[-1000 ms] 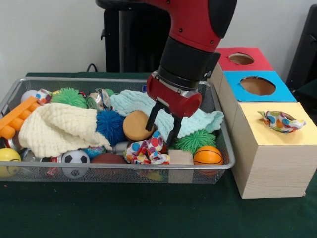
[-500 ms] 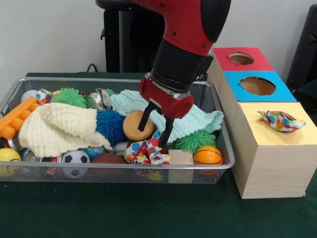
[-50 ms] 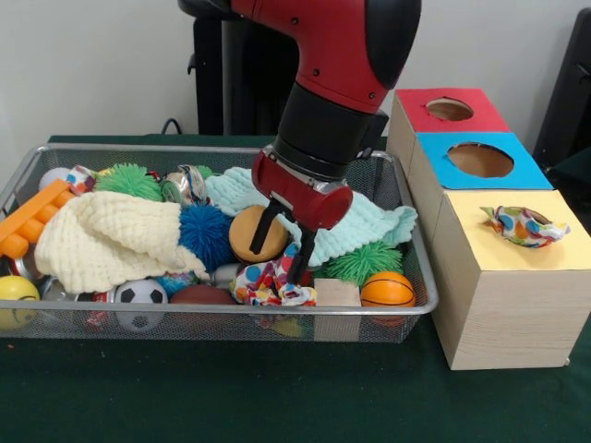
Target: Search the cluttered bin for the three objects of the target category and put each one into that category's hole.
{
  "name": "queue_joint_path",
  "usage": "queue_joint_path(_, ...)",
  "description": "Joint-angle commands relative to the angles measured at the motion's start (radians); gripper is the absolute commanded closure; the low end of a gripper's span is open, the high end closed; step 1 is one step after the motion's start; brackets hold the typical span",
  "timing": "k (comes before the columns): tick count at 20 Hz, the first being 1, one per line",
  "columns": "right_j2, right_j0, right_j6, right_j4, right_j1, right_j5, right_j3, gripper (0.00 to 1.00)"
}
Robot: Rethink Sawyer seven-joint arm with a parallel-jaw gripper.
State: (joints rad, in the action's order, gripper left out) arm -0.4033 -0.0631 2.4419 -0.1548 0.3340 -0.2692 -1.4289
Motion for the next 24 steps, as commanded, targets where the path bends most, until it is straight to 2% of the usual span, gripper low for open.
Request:
queue_joint_path(1,0.155,0.031,0.079,0.007,-0.041,0.028,-0.07,0.0)
queue_joint_path(11,0.179,0.05,0.066,0.014,-0.04,0.009,-0.065,0.0)
queue_joint_path(17,0.119,0.02,0.096,0.005,-0.063,-0.021,-0.044,0.0)
queue_joint_path(24,0.064,0.001,0.129,-0.002,-0.097,-0.007,-0.047,0.0)
